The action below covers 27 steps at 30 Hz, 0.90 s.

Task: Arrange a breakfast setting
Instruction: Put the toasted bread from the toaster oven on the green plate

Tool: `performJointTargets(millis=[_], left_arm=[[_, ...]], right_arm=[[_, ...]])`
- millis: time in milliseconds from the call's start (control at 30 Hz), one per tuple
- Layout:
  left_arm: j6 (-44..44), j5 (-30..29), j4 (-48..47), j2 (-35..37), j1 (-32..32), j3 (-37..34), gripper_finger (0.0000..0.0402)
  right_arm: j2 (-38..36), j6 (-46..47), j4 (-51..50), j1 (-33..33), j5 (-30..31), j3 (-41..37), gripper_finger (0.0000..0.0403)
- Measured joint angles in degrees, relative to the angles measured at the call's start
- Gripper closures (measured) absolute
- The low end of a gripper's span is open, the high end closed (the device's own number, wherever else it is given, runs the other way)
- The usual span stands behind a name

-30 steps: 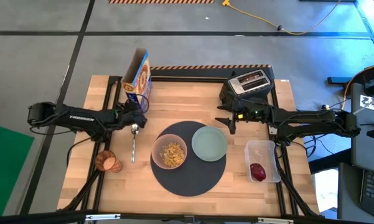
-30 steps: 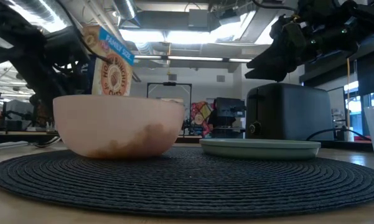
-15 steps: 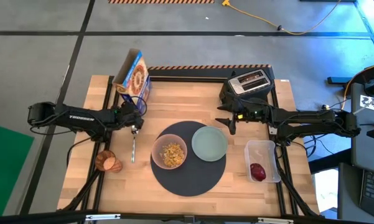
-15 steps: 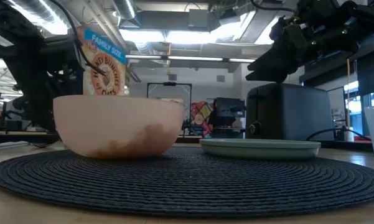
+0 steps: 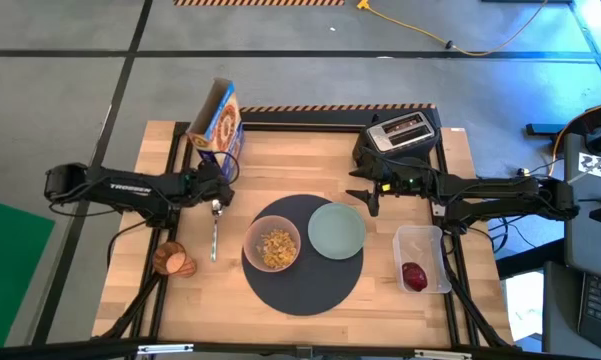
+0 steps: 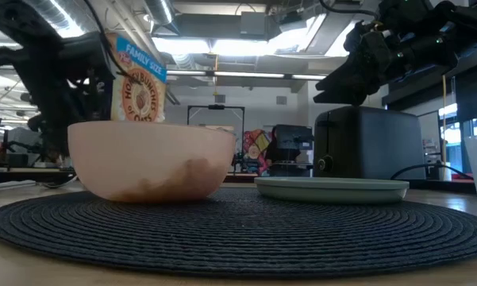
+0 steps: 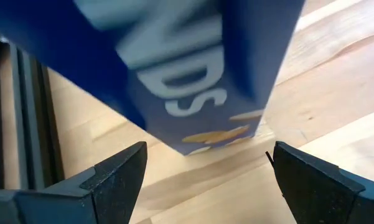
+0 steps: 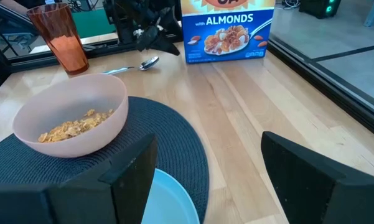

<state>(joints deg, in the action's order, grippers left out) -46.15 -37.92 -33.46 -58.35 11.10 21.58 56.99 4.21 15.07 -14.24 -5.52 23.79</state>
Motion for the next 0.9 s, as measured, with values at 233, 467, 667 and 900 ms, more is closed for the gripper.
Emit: performJointTargets(millis=[233, 467, 667, 900], left_arm=[[-2.8, -1.1, -10.6, 0.0, -1.8, 4.9, 0.0069], [-6.9, -0.6, -19.0, 0.0, -3.8, 8.6, 0.0069], [-10.8, -0.2, -21.7, 0.0, -5.2, 9.1, 0.0069], [-12.2, -0.2, -21.8, 0.0, -6.6, 9.1, 0.007]], right_arm=[[0.0, -0.3, -0.3, 0.0, 0.0, 0.0, 0.0125], [0.0, -0.5, -0.3, 0.0, 0.0, 0.0, 0.0125], [0.0, -1.2, -0.3, 0.0, 0.0, 0.0, 0.0125], [0.0, -1.4, -0.3, 0.0, 0.0, 0.0, 0.0125]])
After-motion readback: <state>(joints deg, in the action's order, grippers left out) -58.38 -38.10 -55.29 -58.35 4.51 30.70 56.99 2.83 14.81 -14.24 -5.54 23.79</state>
